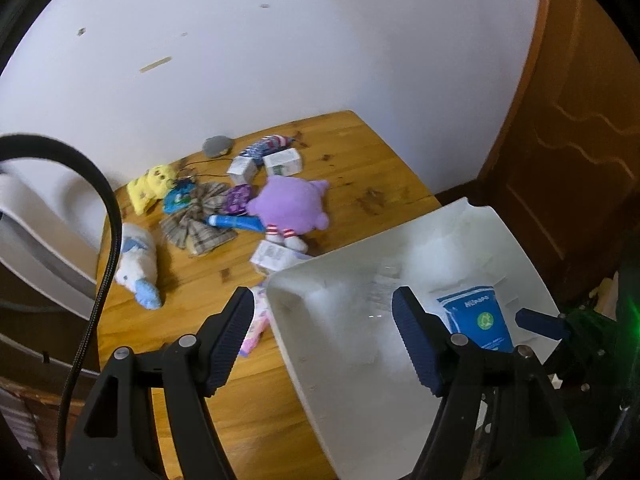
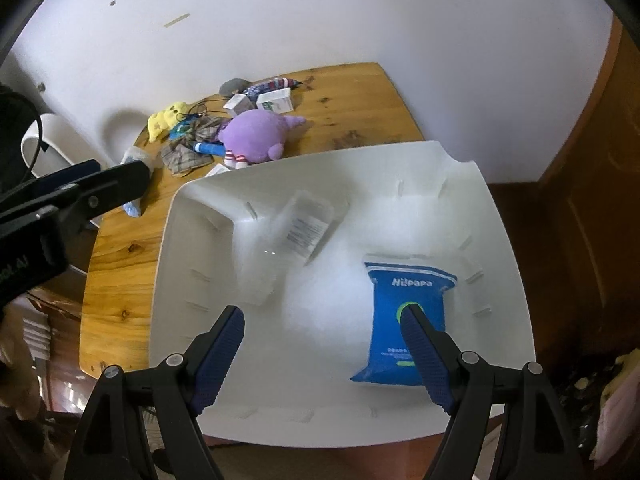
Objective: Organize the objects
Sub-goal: 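Move both tools back over the table toward the plush toys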
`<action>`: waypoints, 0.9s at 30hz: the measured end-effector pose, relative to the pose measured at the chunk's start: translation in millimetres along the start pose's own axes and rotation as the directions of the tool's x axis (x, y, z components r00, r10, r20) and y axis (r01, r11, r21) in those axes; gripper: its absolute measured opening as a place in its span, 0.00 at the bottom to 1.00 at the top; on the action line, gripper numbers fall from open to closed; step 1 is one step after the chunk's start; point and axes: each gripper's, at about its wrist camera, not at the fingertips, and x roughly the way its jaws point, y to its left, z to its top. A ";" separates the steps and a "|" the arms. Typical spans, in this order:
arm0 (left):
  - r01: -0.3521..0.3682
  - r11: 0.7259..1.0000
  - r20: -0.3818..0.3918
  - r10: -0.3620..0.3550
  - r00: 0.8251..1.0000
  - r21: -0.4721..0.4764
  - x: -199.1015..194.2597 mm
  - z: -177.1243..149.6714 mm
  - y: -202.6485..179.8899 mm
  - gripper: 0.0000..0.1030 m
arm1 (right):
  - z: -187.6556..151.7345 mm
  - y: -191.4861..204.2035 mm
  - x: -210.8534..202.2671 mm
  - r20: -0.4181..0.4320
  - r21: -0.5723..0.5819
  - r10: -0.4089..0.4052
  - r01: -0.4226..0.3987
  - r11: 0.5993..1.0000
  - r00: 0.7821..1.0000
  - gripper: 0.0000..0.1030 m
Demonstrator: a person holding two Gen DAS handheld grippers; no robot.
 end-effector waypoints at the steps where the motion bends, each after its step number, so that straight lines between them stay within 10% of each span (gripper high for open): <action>1: -0.004 1.000 0.008 0.004 1.000 -0.013 -3.7 -0.7 7.4 0.73 | 1.0 4.2 -0.8 0.002 -0.008 0.004 -0.004 1.000 1.000 0.79; 27: -0.225 0.888 0.103 0.288 0.952 -0.402 -55.4 -13.9 251.6 0.82 | 105.6 152.4 -18.8 0.096 -0.245 0.091 -0.065 0.967 0.991 0.79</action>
